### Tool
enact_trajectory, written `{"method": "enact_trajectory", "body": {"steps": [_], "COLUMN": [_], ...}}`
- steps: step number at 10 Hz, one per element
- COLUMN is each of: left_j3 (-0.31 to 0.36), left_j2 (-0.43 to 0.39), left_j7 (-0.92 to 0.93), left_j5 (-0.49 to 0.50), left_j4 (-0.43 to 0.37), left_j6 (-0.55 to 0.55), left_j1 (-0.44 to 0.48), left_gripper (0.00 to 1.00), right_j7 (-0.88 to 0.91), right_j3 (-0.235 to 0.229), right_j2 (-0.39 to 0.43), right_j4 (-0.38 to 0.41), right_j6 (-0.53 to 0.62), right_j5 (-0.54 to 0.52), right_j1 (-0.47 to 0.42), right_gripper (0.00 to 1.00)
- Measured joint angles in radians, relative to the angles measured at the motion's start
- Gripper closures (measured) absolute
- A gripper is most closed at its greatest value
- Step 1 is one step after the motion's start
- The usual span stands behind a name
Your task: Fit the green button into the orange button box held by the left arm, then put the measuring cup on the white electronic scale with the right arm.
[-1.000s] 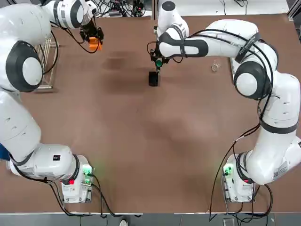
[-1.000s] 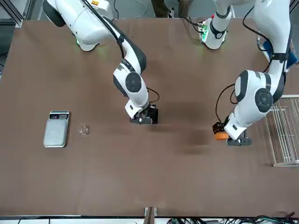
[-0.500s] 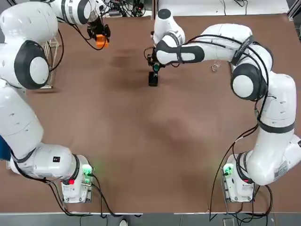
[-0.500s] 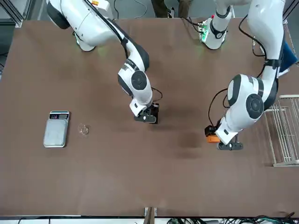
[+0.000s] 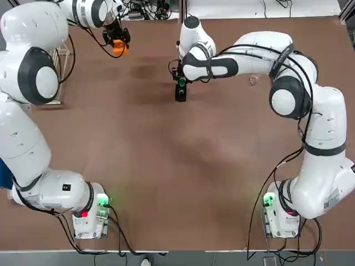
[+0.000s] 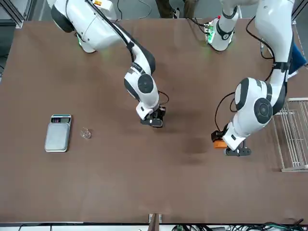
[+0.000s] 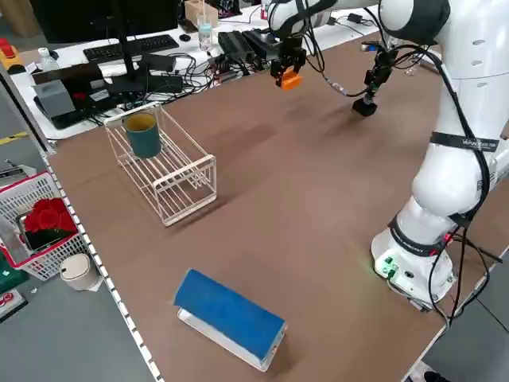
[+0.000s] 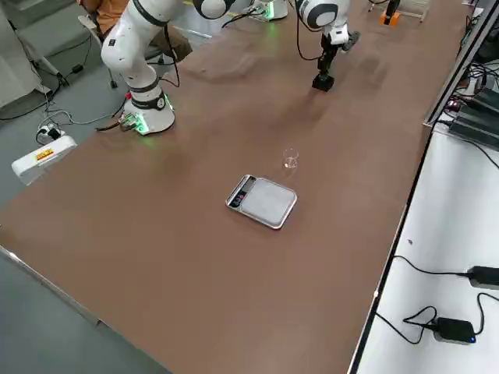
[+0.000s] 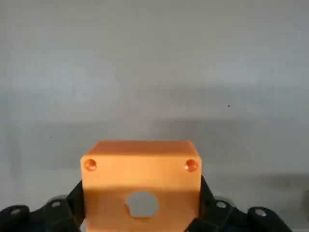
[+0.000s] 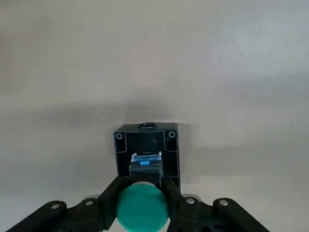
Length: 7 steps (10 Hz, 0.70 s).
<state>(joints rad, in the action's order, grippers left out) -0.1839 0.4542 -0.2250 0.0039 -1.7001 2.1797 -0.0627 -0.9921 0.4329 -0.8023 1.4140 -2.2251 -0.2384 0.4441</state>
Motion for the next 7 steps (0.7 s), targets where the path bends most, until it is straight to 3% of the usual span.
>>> {"method": "enact_trajectory", "body": {"steps": [7], "left_j3": [-0.001], "left_j2": [0.001], "left_j7": [-0.006], "left_j5": [-0.01], "left_j4": [0.0], "left_j6": [0.0], "left_j1": [0.0], "left_gripper": [0.14], "right_j7": [-0.017], "right_j3": [0.0], "right_j2": [-0.023], "right_j4": [-0.003], "right_j6": [-0.022], "right_j5": [-0.017], "right_j1": [0.005], "right_gripper": [0.61]}}
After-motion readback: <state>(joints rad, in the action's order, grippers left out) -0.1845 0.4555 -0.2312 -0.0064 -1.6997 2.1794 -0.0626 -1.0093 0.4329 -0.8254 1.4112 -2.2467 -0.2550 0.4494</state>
